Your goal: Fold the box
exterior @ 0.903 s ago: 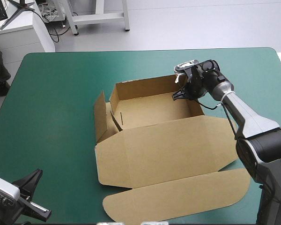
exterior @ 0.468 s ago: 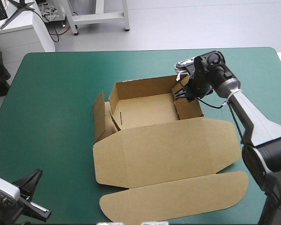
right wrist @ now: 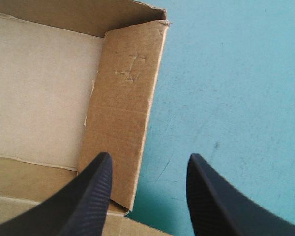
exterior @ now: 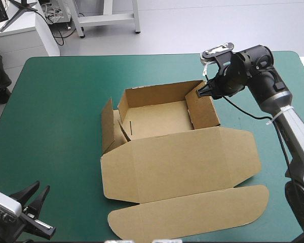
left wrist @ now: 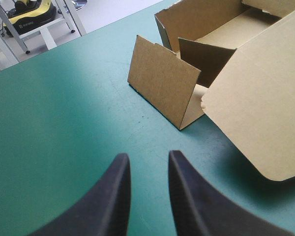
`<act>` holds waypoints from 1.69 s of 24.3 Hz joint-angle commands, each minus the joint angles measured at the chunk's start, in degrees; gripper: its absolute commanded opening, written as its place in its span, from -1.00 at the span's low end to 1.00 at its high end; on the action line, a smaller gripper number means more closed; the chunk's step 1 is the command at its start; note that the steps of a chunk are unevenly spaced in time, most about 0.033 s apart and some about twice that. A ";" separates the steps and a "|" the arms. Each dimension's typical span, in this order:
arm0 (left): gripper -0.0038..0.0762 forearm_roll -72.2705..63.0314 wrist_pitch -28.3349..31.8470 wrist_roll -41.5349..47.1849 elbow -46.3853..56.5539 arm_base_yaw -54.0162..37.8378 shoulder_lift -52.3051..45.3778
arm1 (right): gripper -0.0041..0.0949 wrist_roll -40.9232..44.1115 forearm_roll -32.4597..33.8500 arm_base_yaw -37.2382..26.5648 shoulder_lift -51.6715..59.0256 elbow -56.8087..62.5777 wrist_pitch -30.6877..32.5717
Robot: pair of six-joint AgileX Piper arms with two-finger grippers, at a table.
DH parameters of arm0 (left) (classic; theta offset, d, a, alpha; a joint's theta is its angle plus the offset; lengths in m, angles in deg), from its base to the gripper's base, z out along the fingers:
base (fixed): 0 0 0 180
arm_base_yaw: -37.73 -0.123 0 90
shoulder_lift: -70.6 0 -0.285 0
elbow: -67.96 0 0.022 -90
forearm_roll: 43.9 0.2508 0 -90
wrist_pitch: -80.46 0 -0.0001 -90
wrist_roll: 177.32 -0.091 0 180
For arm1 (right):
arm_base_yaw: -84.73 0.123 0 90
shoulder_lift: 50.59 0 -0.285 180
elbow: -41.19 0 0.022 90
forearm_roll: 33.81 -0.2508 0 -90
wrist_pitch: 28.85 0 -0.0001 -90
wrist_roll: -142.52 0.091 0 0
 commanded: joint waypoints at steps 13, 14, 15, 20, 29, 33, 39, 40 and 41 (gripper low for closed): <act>-0.38 -0.38 3.85 0.60 -1.23 0.07 0.96 | -0.02 -0.56 3.95 0.07 -14.22 -1.55 -1.25; -0.38 -0.38 3.85 0.60 -0.98 0.07 0.96 | -0.02 -0.56 3.84 0.07 -15.28 -1.55 -1.35; -0.38 -0.25 3.57 0.60 -0.75 0.07 0.96 | -0.02 -0.56 3.40 0.07 -17.08 -1.55 -1.74; -0.38 -0.25 3.35 0.60 0.25 0.07 0.96 | -0.33 0.52 2.50 0.07 -19.54 -1.55 -2.16; -0.93 -0.38 3.16 0.83 1.14 0.07 0.96 | -0.96 2.28 5.41 0.07 -15.20 -3.26 0.50; -0.93 -0.22 3.31 0.83 1.14 0.07 0.96 | -0.96 2.28 6.02 -0.58 -8.02 -3.26 0.50; -0.92 -0.62 4.48 0.83 1.14 0.07 0.96 | -0.96 2.64 5.38 -2.53 0.75 -3.26 0.50; -0.91 -0.62 4.69 0.83 1.14 0.07 0.96 | -0.96 3.00 5.26 -2.80 2.10 -3.26 0.50; -0.90 -0.62 4.82 0.83 1.14 0.07 0.96 | -0.96 3.13 5.26 -2.94 3.12 -3.26 0.50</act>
